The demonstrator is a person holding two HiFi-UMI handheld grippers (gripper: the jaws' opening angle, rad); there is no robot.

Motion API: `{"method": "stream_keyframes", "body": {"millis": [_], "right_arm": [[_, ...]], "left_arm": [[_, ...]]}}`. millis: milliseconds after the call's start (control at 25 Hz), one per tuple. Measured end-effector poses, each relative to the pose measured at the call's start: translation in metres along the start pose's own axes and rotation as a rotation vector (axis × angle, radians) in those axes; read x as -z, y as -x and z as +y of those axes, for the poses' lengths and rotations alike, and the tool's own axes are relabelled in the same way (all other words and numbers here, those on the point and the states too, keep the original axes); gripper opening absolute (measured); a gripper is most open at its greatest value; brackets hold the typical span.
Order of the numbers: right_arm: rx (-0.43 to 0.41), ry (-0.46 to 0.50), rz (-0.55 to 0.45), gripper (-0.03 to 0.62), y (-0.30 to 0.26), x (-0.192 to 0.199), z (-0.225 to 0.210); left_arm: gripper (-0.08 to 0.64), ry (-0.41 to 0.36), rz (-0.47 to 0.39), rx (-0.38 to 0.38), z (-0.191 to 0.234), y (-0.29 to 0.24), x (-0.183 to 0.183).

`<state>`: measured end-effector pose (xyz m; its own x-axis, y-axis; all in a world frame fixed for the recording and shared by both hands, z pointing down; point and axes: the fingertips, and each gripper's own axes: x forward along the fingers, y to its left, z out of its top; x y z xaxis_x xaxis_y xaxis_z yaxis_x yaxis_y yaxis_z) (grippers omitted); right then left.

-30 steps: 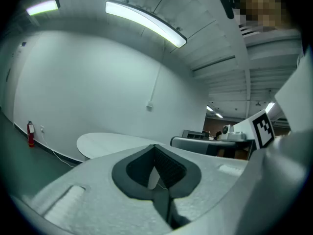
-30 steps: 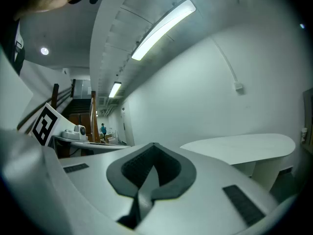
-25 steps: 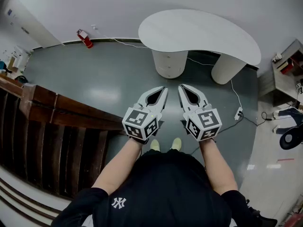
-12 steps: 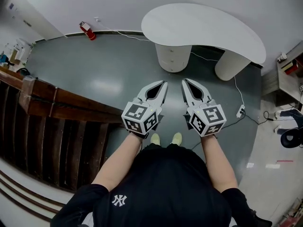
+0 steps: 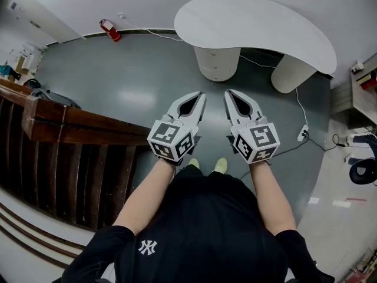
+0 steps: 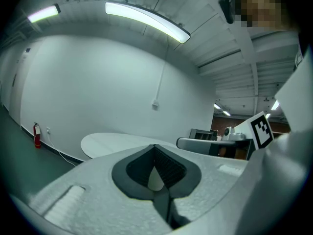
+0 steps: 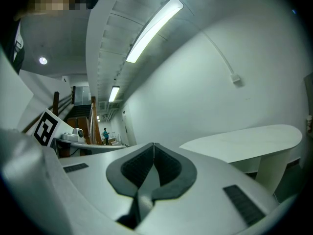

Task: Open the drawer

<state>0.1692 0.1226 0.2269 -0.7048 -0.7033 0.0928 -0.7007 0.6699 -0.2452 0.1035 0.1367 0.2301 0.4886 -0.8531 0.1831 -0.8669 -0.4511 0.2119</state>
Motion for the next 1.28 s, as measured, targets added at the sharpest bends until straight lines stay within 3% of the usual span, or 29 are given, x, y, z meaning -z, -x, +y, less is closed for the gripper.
{"method": "stream_keyframes", "body": {"millis": [520,1040,1280], "right_arm": [[-0.021,-0.014,0.064,0.017,-0.057,0.023,-0.020],[0.092,-0.043,0.193,0.026,-0.200,0.079,-0.069],[0.176,-0.048,0.245,0.055,-0.261,0.123,-0.103]], "left_arm": [[0.009,0.009,0.028,-0.040,0.046,-0.030,0.008],[0.009,0.005,0.065,0.038,0.184,-0.108,0.022],[0.009,-0.027,0.088,0.098,0.243,-0.150,0.050]]}}
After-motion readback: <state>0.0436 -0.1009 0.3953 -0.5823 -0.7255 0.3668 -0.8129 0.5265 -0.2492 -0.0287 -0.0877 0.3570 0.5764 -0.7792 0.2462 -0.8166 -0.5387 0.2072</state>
